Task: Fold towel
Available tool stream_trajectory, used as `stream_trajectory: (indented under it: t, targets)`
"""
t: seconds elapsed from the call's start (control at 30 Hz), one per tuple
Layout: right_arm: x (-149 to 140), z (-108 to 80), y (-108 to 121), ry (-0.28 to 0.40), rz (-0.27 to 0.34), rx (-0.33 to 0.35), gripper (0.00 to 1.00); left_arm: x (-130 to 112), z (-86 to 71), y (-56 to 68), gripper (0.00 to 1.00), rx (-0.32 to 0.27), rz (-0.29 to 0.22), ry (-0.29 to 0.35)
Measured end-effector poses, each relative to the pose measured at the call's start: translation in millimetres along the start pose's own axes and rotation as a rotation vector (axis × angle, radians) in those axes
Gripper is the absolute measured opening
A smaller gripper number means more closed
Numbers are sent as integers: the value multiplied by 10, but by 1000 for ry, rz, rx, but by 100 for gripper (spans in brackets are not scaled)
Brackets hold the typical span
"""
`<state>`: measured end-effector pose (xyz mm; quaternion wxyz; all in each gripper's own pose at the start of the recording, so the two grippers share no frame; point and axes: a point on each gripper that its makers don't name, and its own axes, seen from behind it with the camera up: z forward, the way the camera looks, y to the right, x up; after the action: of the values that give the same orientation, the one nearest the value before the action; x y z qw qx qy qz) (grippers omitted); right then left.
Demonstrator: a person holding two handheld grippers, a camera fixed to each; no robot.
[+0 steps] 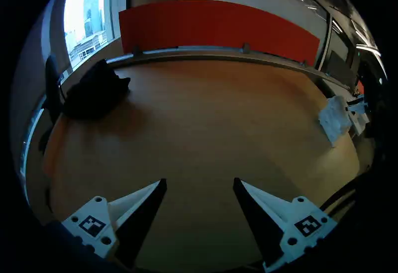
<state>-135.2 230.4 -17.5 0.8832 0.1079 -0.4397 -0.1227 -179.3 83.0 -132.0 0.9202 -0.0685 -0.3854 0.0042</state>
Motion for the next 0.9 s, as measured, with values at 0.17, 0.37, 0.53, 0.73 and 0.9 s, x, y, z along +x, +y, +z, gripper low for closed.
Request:
stream_trajectory:
  t: [0.17, 0.37, 0.53, 0.73, 0.9]
  targets:
    - [176, 84, 11, 11, -1, 8, 100, -41, -25, -58, 100, 13, -17, -5]
    - [241, 157, 12, 8, -12, 14, 100, -75, -32, -96, 100, 24, -29, -11]
    - [243, 227, -3, 0, -13, 20, 100, -83, -34, -107, 100, 29, -33, -14]
    - [214, 348, 12, -18, -9, 22, 100, -105, -52, -133, 100, 39, -40, -18]
    - [186, 452, 29, -34, -5, 22, 100, -143, -76, -168, 100, 51, -46, -25]
